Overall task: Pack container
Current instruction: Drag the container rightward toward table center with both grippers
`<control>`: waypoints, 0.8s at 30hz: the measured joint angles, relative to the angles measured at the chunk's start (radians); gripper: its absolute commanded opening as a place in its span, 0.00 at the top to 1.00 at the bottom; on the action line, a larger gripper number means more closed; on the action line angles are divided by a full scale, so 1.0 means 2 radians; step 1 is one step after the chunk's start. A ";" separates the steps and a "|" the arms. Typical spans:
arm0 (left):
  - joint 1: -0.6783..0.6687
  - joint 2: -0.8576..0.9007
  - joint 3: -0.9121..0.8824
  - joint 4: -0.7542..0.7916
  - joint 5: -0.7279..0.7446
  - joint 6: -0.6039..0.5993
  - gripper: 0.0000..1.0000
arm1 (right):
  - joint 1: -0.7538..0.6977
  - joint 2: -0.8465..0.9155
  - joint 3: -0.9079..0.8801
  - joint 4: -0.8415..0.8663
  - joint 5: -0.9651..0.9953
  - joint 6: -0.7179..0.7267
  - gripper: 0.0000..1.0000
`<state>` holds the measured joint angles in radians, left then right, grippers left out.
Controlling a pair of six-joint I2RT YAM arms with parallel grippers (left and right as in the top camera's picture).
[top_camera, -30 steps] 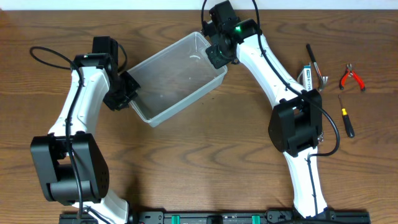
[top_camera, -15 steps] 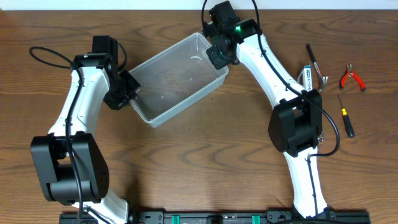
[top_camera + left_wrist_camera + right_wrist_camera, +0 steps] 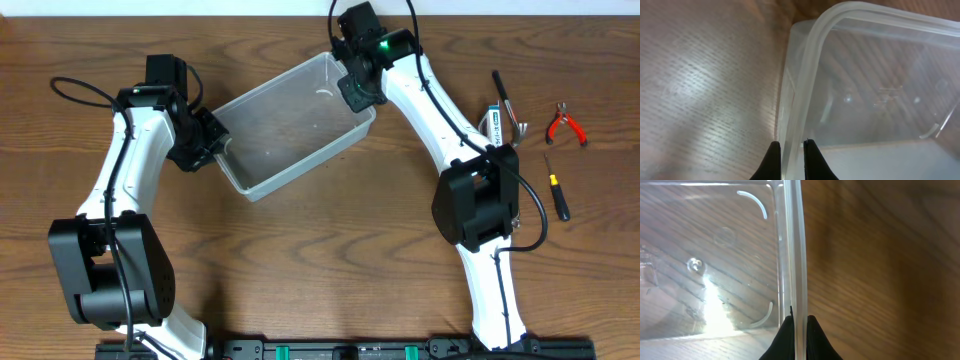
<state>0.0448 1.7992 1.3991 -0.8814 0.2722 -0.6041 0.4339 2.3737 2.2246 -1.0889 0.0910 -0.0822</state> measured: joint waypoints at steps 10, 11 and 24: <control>-0.010 0.000 0.000 0.026 0.022 0.029 0.94 | -0.013 -0.004 0.001 -0.038 0.011 0.031 0.99; -0.014 0.000 0.000 0.029 0.022 0.031 0.94 | -0.016 -0.004 0.001 -0.043 0.012 0.032 0.99; -0.073 0.000 0.000 0.062 0.022 0.043 0.94 | -0.054 -0.010 0.001 -0.088 0.022 0.044 0.99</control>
<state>-0.1017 1.7992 1.3991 -0.7578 0.3157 -0.5190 0.3252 2.3531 2.2265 -1.2655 0.1356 0.0051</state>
